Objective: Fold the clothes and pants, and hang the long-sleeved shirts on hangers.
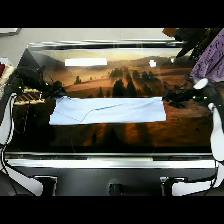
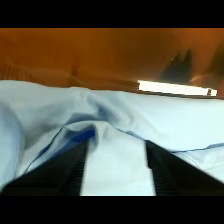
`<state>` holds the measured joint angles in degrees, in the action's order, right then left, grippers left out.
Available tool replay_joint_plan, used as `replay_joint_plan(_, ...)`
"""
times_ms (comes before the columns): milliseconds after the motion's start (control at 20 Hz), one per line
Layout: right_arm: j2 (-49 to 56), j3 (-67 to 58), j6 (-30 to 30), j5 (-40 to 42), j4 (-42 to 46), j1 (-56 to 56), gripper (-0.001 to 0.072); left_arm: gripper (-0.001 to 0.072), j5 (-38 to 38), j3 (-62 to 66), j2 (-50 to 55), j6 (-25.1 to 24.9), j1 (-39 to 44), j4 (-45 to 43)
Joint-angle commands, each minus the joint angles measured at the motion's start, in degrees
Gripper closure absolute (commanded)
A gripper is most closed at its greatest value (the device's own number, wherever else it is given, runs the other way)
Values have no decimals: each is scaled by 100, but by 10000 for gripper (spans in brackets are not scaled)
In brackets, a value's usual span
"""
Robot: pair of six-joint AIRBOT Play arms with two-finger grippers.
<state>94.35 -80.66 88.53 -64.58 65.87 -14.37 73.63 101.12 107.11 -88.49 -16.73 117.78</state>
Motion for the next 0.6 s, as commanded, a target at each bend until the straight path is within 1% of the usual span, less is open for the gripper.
replay_joint_plan(0, 79, -192, -387, -857, -461, -772, 214, 147, 282, 181, -284, 0, -42, -297)
replay_joint_plan(100, 284, -192, -774, -1082, -892, -990, 213, 147, 422, 192, -551, 0, -24, -487)
replay_joint_plan(150, 376, -192, -931, -1106, -929, -988, 197, 147, 470, 195, -673, 0, -24, -518)
replay_joint_plan(200, 474, -192, -1082, -1113, -977, -960, 127, 147, 529, 195, -798, 0, -24, -540)
replay_joint_plan(400, 872, -192, -1471, -1158, -1676, -935, 120, 147, 553, 192, -1161, -2, -26, -538)
replay_joint_plan(550, 1060, -192, -1613, -1198, -1917, -925, 121, 147, 557, 192, -1222, 0, -24, -533)
